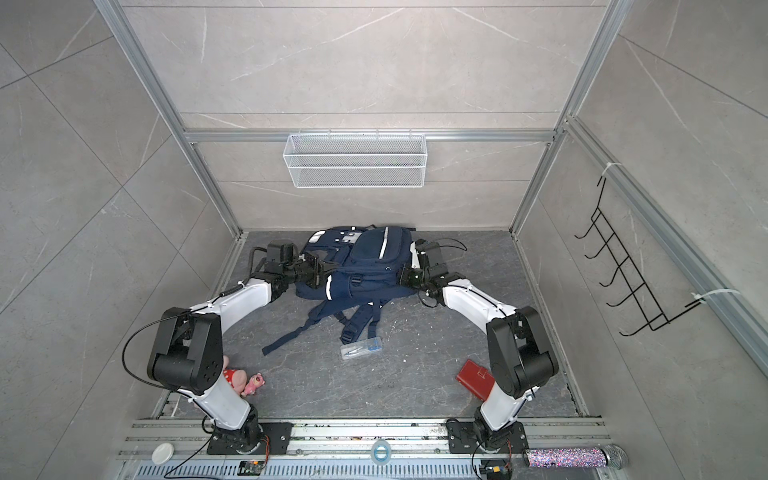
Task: Pack the student bag
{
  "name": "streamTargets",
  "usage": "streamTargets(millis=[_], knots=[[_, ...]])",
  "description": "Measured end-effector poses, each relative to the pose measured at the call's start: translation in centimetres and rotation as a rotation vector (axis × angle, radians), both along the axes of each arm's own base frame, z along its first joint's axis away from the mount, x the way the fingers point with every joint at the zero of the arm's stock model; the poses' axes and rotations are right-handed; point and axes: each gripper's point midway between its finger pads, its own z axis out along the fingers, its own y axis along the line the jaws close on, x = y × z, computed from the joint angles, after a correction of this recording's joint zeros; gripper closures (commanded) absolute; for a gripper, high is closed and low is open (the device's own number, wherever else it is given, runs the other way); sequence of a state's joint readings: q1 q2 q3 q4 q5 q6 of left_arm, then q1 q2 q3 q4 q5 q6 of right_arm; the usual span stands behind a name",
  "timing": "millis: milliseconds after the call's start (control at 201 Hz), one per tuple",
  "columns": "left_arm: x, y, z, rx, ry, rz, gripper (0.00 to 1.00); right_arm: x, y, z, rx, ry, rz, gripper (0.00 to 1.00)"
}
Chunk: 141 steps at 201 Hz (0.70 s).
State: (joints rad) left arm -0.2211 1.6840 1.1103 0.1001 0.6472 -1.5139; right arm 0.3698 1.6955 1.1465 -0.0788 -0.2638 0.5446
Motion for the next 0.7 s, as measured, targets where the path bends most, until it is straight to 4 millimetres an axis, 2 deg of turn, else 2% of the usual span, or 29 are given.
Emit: streamTargets(millis=[264, 299, 413, 473, 538, 637, 702], knots=[[0.0, 2.1, -0.4, 0.026, -0.012, -0.027, 1.0, -0.5, -1.2, -0.1, -0.034, 0.012, 0.017, 1.0], [0.2, 2.9, -0.5, 0.04, -0.014, -0.018, 1.0, -0.4, -1.9, -0.2, -0.059, 0.008, 0.0, 1.0], [1.2, 6.5, -0.6, 0.078, -0.023, 0.03, 1.0, 0.6, -6.4, -1.0, -0.169, 0.014, -0.078, 1.0], [1.8, 8.2, -0.6, 0.099, -0.033, 0.051, 1.0, 0.6, -7.9, -1.3, -0.228, 0.022, -0.085, 1.0], [2.3, 9.4, -0.6, 0.122, -0.043, 0.063, 1.0, 0.5, -8.4, -1.0, -0.282, 0.018, -0.055, 1.0], [3.3, 10.5, -0.5, 0.149, -0.058, 0.066, 1.0, 0.5, -7.8, 0.1, -0.326, -0.012, 0.016, 1.0], [4.3, 10.9, -0.4, 0.162, -0.076, 0.063, 1.0, 0.6, -6.9, 1.3, -0.323, -0.037, 0.072, 0.79]])
